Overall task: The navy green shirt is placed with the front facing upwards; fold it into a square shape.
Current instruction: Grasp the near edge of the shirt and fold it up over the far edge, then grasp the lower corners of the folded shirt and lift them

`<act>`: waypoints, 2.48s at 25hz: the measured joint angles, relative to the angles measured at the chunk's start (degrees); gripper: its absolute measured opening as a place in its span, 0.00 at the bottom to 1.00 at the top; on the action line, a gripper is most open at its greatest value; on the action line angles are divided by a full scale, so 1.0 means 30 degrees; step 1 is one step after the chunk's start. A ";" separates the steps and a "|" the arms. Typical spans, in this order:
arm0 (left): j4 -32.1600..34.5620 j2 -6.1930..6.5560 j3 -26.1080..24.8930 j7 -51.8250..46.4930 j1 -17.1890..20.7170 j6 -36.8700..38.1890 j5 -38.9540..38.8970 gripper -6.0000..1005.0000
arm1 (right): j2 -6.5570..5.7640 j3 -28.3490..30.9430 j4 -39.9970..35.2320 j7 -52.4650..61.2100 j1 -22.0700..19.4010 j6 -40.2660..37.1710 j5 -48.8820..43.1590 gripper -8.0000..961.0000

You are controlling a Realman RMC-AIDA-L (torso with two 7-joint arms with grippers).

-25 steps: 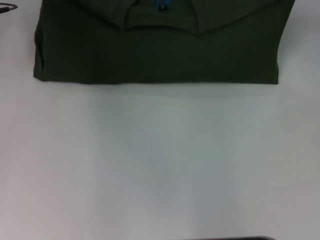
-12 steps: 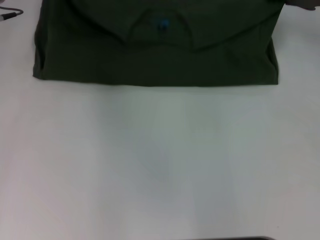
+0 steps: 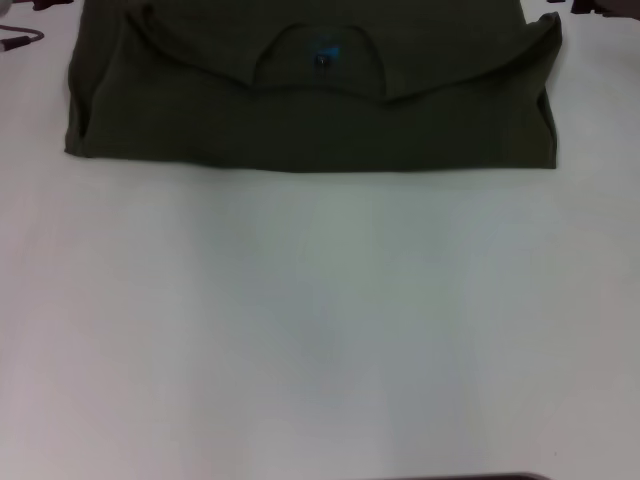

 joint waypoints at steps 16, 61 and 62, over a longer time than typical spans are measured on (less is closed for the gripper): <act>0.1857 0.1826 -0.0148 -0.1030 0.1879 0.7246 -0.0151 0.72 | -0.0079 0.0313 -0.3767 -0.0747 -0.1214 -0.8234 0.0573 0.83; 0.0477 0.1082 0.5499 -0.0792 0.2256 0.4183 0.2382 0.70 | -0.0130 0.0771 -0.3700 -0.0591 -0.2814 -1.1060 0.2664 0.96; 0.0442 0.1082 0.5500 -0.0774 0.2275 0.4171 0.2381 0.70 | -0.0122 0.0772 -0.3690 -0.0590 -0.2824 -1.1061 0.2667 0.96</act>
